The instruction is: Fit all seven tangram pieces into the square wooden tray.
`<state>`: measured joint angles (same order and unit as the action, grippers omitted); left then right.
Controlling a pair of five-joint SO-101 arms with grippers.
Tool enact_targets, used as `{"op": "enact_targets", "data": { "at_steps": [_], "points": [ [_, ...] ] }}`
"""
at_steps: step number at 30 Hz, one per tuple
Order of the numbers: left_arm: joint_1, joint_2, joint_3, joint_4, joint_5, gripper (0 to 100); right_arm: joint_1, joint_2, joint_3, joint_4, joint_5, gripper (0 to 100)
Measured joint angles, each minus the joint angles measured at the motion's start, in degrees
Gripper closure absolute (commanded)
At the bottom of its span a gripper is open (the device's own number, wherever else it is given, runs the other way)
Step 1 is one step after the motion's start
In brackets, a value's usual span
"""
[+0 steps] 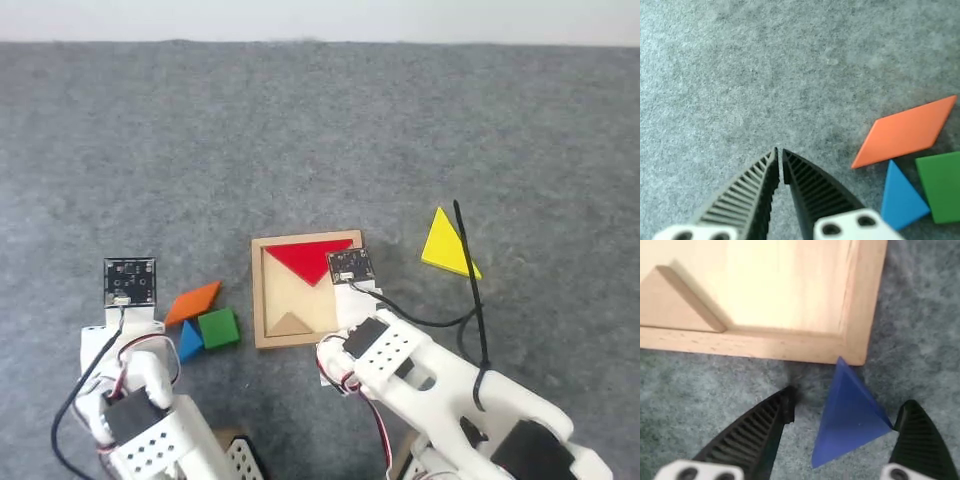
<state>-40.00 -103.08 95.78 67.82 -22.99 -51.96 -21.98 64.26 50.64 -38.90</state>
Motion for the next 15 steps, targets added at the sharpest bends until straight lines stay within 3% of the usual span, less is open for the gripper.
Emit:
{"op": "enact_targets", "data": {
  "at_steps": [15],
  "points": [
    [0.0, 0.0, 0.0, 0.0, 0.0, 99, -1.4, 0.0, -0.3, 1.7, 2.5, 68.1]
  ]
}}
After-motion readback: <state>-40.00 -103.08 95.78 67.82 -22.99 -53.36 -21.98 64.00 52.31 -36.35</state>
